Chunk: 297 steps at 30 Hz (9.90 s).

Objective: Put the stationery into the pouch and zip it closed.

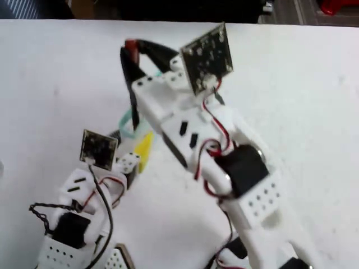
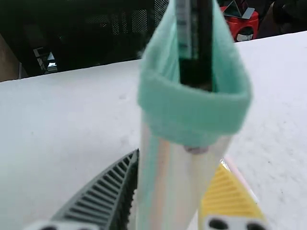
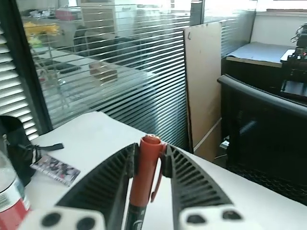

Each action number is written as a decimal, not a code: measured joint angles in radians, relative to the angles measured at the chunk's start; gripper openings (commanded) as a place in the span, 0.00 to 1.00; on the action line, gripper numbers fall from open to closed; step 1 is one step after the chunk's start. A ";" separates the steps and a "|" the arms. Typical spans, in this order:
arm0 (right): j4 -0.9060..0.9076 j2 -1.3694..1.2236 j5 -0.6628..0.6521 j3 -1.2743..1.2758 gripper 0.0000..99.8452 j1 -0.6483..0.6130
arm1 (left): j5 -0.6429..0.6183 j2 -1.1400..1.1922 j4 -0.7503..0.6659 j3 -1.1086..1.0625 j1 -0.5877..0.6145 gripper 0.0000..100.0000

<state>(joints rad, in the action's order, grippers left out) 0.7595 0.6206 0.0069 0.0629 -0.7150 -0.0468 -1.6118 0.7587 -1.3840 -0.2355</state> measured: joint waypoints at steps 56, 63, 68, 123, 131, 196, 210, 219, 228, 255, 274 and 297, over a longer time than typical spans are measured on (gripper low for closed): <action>0.420 -0.465 0.002 -0.049 0.23 0.411 | -0.040 0.003 0.000 0.000 0.110 0.16; 0.324 -0.881 0.002 -0.180 0.23 0.430 | -0.048 0.005 0.000 0.000 0.112 0.16; 0.315 -1.157 0.002 -0.393 0.23 0.430 | -0.049 0.005 0.000 0.000 0.112 0.16; 0.792 -1.812 0.002 -1.298 0.02 0.471 | -0.051 -0.012 0.058 0.002 0.021 0.16; 0.792 -1.812 0.002 -1.298 0.02 0.471 | -0.051 -0.014 0.072 0.005 0.015 0.16; 0.239 0.497 0.055 -0.046 0.02 0.342 | -0.018 -0.014 0.115 0.012 -0.077 0.17; 0.112 0.333 0.255 0.018 0.02 0.218 | -0.018 -0.014 0.118 0.014 -0.083 0.17; 0.127 0.209 0.193 0.028 0.02 0.115 | -0.018 -0.014 0.118 0.014 -0.083 0.17; 0.161 0.132 0.190 0.029 0.02 0.112 | -0.018 -0.014 0.118 0.014 -0.083 0.17; 0.276 0.146 -0.046 0.029 0.23 0.006 | -0.018 -0.014 0.118 0.014 -0.083 0.16; 0.238 0.146 -0.046 0.176 0.23 0.319 | 0.052 -0.014 0.118 0.014 -0.083 0.02; 0.364 -0.522 -0.046 -0.086 0.23 0.422 | -0.031 0.000 0.117 0.031 0.095 0.02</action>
<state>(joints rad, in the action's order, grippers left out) 1.1231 0.0990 -0.0391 -0.0230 -0.2931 -0.0775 -1.6118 0.8753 -1.3533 -0.1404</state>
